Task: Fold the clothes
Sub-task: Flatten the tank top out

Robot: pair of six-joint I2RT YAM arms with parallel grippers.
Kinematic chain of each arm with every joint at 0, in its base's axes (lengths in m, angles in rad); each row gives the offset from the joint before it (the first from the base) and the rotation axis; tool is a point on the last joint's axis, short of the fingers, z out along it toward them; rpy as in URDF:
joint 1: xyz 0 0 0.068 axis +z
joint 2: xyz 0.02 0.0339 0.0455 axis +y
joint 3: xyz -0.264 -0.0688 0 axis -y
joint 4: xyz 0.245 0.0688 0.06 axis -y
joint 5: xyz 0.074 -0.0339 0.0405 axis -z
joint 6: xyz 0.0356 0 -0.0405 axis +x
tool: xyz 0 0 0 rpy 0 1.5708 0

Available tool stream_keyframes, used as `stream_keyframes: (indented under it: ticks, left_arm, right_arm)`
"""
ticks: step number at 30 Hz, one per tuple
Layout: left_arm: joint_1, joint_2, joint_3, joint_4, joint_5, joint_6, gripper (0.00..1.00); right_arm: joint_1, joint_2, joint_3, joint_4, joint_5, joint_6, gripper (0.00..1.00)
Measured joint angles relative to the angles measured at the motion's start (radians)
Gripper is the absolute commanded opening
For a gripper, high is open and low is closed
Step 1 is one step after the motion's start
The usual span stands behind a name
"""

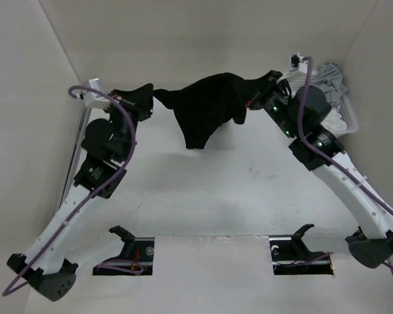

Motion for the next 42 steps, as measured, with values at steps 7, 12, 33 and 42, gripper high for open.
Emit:
stream_keyframes:
  ticks: [7, 12, 33, 42]
  left_arm:
    - [-0.246, -0.309, -0.23, -0.004, -0.239, 0.075, 0.0]
    - [-0.452, -0.373, -0.527, -0.262, -0.381, -0.072, 0.04]
    - [-0.374, -0.185, -0.708, -0.577, -0.269, -0.361, 0.29]
    - [-0.471, -0.094, -0.703, -0.748, -0.084, -0.433, 0.33]
  right_arm:
    - [0.162, -0.272, -0.323, -0.016, 0.039, -0.019, 0.02]
    - [0.231, -0.29, -0.79, -0.05, 0.04, 0.1, 0.04]
    - [0.248, -0.33, -1.059, -0.147, 0.165, 0.318, 0.43]
    - [0.237, -0.326, -1.025, -0.143, 0.198, 0.269, 0.32]
